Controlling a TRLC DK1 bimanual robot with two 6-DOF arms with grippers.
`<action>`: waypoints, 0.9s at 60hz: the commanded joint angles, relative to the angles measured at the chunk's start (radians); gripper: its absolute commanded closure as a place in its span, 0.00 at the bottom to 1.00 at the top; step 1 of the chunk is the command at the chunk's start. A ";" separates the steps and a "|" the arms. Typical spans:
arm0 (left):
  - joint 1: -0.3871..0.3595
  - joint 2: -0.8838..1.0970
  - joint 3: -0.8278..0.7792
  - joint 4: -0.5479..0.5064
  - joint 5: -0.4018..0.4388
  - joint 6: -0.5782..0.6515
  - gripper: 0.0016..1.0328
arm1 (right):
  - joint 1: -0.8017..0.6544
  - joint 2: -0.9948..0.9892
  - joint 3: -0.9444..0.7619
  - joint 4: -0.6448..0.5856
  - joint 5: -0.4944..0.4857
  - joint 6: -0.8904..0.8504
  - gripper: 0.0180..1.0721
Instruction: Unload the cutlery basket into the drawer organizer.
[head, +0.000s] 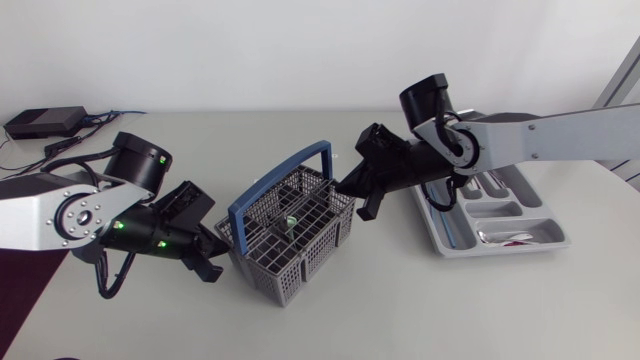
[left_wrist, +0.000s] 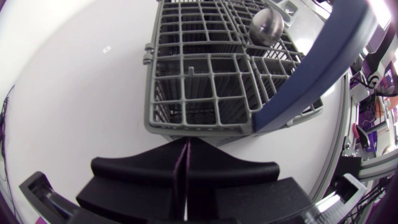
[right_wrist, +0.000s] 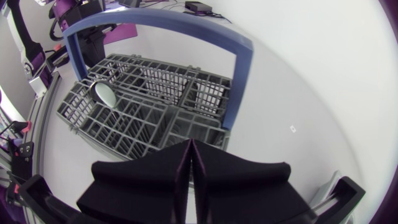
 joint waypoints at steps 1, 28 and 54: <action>0.002 -0.043 -0.003 0.015 0.004 0.018 0.97 | -0.045 -0.012 0.024 -0.001 0.002 0.010 0.95; 0.016 0.020 0.032 0.059 0.005 0.007 0.97 | -0.078 0.127 0.041 0.067 0.054 -0.002 0.95; 0.043 0.204 0.167 0.151 0.004 -0.010 0.97 | 0.001 -0.015 -0.113 0.051 0.023 -0.010 0.95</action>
